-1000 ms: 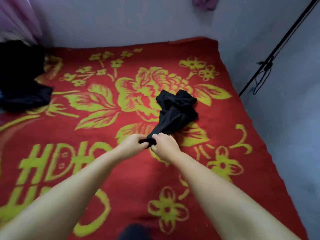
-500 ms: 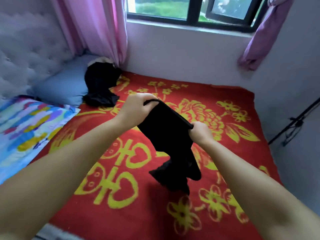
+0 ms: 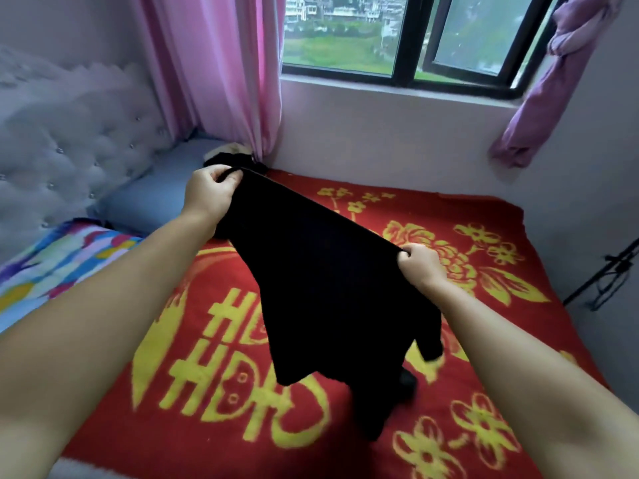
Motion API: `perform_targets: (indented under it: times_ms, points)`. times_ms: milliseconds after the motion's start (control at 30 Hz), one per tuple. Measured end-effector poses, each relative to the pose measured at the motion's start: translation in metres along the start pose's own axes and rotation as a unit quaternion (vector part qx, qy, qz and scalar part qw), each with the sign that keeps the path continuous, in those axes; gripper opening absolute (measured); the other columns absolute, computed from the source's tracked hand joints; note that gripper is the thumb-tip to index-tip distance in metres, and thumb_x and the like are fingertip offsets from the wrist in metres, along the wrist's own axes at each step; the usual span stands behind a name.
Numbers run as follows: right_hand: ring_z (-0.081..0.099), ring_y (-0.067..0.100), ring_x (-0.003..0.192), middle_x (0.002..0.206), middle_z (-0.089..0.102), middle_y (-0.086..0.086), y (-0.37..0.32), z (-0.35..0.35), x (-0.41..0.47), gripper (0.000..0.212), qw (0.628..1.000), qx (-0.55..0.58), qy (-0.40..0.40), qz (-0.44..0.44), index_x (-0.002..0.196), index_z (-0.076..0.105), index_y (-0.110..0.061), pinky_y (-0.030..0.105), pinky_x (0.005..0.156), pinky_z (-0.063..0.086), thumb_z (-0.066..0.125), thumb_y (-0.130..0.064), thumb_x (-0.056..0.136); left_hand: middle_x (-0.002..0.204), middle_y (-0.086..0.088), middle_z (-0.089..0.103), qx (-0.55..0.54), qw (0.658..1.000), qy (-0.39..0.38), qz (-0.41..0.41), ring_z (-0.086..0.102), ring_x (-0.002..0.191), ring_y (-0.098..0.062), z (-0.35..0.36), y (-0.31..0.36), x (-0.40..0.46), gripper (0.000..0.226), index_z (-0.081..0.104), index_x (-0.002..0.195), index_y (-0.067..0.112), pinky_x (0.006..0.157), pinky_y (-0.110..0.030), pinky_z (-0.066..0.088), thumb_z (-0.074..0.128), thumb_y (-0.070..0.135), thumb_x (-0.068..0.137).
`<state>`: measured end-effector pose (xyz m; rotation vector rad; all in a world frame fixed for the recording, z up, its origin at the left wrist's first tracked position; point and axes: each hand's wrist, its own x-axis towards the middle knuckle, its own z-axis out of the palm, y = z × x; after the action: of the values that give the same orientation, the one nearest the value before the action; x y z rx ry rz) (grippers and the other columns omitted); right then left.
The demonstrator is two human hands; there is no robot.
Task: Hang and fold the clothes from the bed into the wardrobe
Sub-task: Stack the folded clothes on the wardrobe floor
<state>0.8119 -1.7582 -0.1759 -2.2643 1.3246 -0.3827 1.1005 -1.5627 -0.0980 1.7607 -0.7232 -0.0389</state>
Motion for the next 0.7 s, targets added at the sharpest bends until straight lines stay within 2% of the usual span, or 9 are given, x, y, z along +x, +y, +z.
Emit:
perform_targets:
  times_ms: [100,233,267,367,433,500,567,633,700]
  points:
    - [0.052,0.028,0.066,0.066,0.054,0.009,-0.024,-0.009,-0.001,0.023,1.000,0.007,0.019,-0.008,0.067,0.051,-0.008,0.033,0.058,0.037,0.042,-0.016,0.086,0.087,-0.002,0.063,-0.004,0.999,-0.025,-0.023,0.054,0.081,-0.013,-0.019,-0.026,0.027,0.020,0.069,0.100,0.005,0.071,-0.027,0.040,0.061,0.022,0.092]
    - [0.046,0.020,0.054,0.068,0.054,0.010,-0.048,-0.019,-0.011,0.024,0.999,0.034,-0.008,-0.011,0.084,0.059,-0.001,0.028,0.053,0.037,0.040,-0.015,0.089,0.068,0.007,0.059,-0.030,0.997,-0.047,-0.052,0.050,0.058,-0.006,-0.024,-0.042,0.053,0.016,0.067,0.078,0.018,0.055,-0.022,0.041,0.063,0.027,0.091]
    - [0.044,0.019,0.053,0.067,0.052,0.009,-0.055,-0.021,-0.013,0.024,0.999,0.048,-0.023,-0.009,0.087,0.059,0.000,0.028,0.052,0.036,0.040,-0.014,0.090,0.066,0.008,0.057,-0.036,0.996,-0.050,-0.058,0.049,0.055,-0.006,-0.023,-0.042,0.060,0.015,0.066,0.079,0.019,0.052,-0.022,0.040,0.064,0.027,0.091]
    - [0.043,0.019,0.056,0.069,0.048,0.006,-0.078,-0.031,-0.020,0.024,0.986,0.151,-0.074,-0.006,0.087,0.059,-0.009,0.028,0.051,0.032,0.037,-0.010,0.095,0.069,0.006,0.058,-0.057,0.992,-0.061,-0.090,0.051,0.056,-0.008,-0.013,-0.039,0.071,0.008,0.065,0.089,0.017,0.044,-0.021,0.043,0.062,0.024,0.092]
    - [0.046,0.017,0.057,0.070,0.051,0.004,-0.097,-0.040,-0.022,0.026,0.975,0.207,-0.080,-0.012,0.090,0.059,-0.015,0.026,0.051,0.034,0.035,-0.008,0.096,0.071,0.003,0.058,-0.046,0.988,-0.118,-0.094,0.053,0.058,-0.009,-0.002,-0.031,0.068,0.010,0.062,0.084,0.019,0.039,-0.017,0.044,0.058,0.019,0.093]
    - [0.047,0.011,0.048,0.066,0.050,0.000,-0.117,-0.047,-0.023,0.027,0.959,0.274,-0.068,-0.017,0.087,0.056,-0.019,0.021,0.045,0.037,0.035,-0.004,0.096,0.077,0.002,0.059,0.016,0.974,-0.216,-0.059,0.054,0.063,-0.009,0.011,-0.019,0.052,0.011,0.061,0.086,0.021,0.050,-0.020,0.046,0.056,0.025,0.095]
    - [0.048,0.007,0.042,0.062,0.050,-0.002,-0.135,-0.055,-0.020,0.030,0.928,0.369,-0.055,-0.016,0.085,0.055,-0.019,0.018,0.042,0.039,0.035,-0.001,0.097,0.091,0.000,0.061,0.046,0.951,-0.306,-0.012,0.057,0.078,-0.011,0.024,-0.003,0.025,0.019,0.061,0.102,0.019,0.068,-0.026,0.046,0.055,0.035,0.095]
    - [0.046,0.008,0.041,0.063,0.050,0.000,-0.152,-0.066,-0.015,0.031,0.886,0.462,-0.038,-0.002,0.086,0.055,-0.017,0.018,0.042,0.038,0.033,0.002,0.097,0.107,-0.003,0.062,0.031,0.930,-0.363,0.049,0.059,0.096,-0.013,0.035,0.015,-0.004,0.033,0.058,0.114,0.017,0.085,-0.029,0.047,0.053,0.043,0.094]
    - [0.037,0.006,0.035,0.068,0.045,0.003,-0.166,-0.076,-0.011,0.031,0.845,0.535,-0.010,0.030,0.088,0.052,-0.016,0.019,0.040,0.034,0.030,0.004,0.098,0.113,0.002,0.063,-0.013,0.897,-0.433,0.083,0.061,0.101,-0.009,0.039,0.036,-0.033,0.046,0.055,0.120,0.023,0.086,-0.029,0.049,0.049,0.057,0.090]
